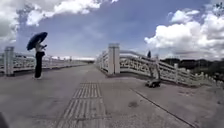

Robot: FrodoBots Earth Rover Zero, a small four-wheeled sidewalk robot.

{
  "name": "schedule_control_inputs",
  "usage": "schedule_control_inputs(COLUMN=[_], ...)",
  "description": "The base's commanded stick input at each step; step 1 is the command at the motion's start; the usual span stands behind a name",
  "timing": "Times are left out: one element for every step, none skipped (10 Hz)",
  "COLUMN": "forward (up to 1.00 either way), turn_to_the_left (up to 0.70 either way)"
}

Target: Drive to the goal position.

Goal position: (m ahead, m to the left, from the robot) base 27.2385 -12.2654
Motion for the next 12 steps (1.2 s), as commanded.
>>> schedule_control_inputs(forward=[0.45, 0.45, 0.45, 0.45, 0.45, 0.45, 0.45, 0.45, 0.45, 0.45, 0.45, 0.45], turn_to_the_left=[0.0, 0.0, 0.0, -0.06, -0.22, -0.27, -0.27, -0.27, -0.27, -0.27, -0.27, -0.27])
